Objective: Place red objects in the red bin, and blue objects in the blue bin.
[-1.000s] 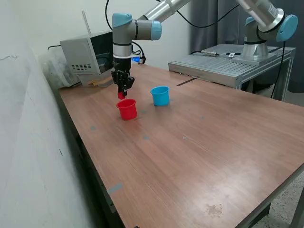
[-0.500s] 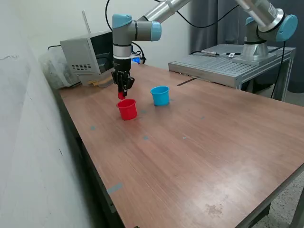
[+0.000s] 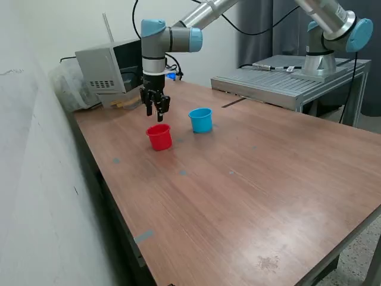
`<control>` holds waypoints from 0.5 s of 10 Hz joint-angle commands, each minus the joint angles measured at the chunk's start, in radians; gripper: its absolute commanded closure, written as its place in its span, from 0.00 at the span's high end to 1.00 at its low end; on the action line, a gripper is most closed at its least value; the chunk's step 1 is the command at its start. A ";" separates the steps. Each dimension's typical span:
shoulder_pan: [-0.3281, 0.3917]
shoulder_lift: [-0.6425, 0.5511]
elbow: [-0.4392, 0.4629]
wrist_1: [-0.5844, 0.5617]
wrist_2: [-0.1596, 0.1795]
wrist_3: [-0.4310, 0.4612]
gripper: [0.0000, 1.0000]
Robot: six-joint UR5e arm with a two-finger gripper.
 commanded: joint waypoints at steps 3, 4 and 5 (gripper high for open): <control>0.007 -0.001 0.004 0.007 -0.001 0.008 1.00; 0.014 -0.015 0.022 0.027 -0.001 0.067 1.00; 0.019 -0.067 0.071 0.089 -0.001 0.117 1.00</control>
